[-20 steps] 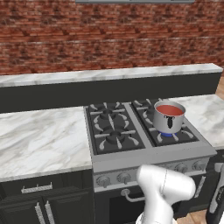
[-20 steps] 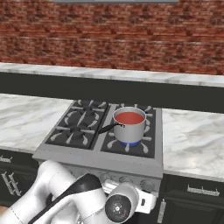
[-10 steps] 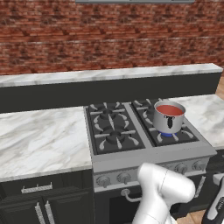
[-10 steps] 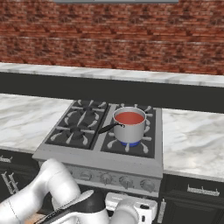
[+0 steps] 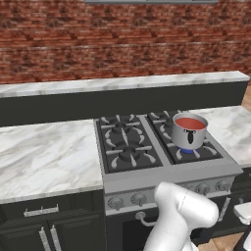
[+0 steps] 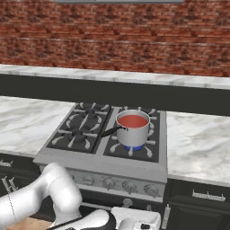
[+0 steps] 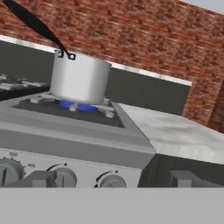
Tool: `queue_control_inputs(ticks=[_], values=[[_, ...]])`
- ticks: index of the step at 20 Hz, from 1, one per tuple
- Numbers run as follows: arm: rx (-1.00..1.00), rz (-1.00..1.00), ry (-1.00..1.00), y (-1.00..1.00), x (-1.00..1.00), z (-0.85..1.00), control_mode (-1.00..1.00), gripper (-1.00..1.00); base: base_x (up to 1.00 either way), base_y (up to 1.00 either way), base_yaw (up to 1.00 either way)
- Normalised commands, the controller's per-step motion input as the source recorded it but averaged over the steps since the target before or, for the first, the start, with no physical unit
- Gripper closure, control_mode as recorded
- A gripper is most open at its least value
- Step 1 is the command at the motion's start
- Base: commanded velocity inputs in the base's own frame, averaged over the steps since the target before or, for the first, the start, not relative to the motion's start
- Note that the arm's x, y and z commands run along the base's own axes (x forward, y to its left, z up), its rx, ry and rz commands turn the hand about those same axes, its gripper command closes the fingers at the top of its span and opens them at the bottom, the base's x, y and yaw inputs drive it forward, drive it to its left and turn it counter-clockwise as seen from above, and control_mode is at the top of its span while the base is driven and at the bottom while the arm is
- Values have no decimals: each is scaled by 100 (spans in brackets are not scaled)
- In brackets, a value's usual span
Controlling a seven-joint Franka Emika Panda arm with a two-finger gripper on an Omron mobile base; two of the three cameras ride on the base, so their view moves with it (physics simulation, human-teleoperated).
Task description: Wait until the marinara sauce is simmered to a deep red color and then turn off the stove.
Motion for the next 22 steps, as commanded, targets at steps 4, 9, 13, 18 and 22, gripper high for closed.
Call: queue_control_inputs(ticks=[4,9,13,18,22], values=[[-12,3,-26,-15,3,-23,-100,-100,0,0,0],[-12,3,-21,-15,10,-19,-100,-100,0,0,0],[-9,1,-13,-12,22,-17,-100,-100,0,0,0],[0,0,0,-20,35,-12,-100,-100,0,0,0],[-3,0,0,-12,45,-17,-100,-100,0,0,0]])
